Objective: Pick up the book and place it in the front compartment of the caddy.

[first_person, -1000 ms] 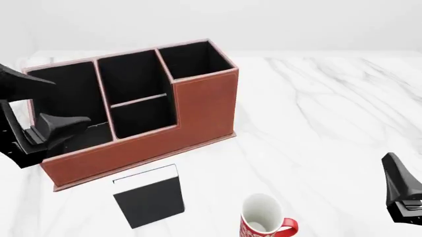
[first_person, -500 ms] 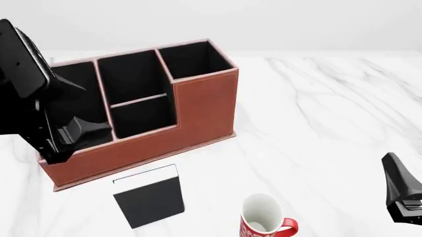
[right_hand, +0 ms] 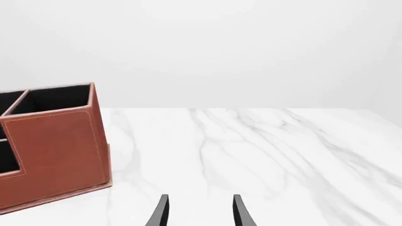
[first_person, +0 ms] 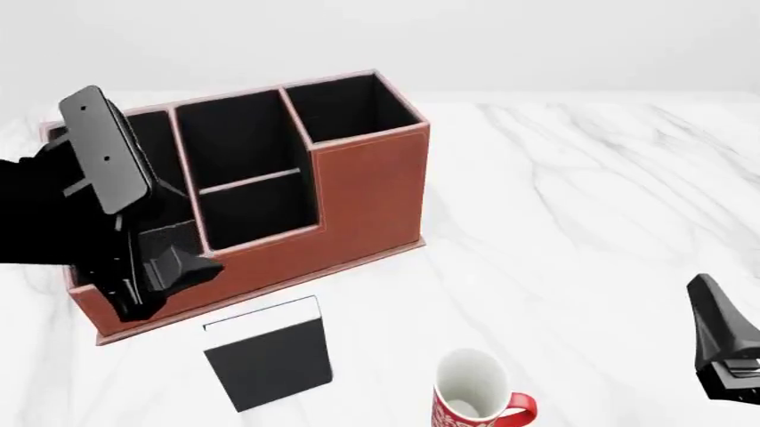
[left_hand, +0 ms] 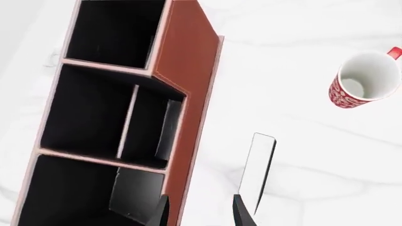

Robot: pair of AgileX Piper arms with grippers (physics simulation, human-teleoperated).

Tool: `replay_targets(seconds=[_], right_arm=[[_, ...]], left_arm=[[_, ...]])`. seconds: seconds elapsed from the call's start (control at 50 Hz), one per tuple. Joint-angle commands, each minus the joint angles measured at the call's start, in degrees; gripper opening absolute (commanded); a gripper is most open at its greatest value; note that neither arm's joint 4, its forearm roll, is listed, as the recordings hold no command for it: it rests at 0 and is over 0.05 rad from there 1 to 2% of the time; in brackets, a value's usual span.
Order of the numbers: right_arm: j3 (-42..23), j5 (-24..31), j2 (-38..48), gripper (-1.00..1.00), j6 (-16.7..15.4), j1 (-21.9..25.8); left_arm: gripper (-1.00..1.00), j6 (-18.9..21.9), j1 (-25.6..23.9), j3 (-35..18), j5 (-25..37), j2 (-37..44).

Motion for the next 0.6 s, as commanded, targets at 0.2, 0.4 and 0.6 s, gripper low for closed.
replay_targets(seconds=[0.2,0.4,0.6], right_arm=[[0.0,-0.1,0.0,1.0,0.0,0.0],[0.0,-0.1,0.0,1.0,0.0,0.0],[0.0,-0.1,0.0,1.0,0.0,0.0]], left_arm=[[1.0,-0.8,-2.3,3.3,-2.2,2.4],[1.0,-0.5,-2.6,5.4,-4.0,4.0],[1.0,-2.6,-5.0,6.1,-5.2,5.7]])
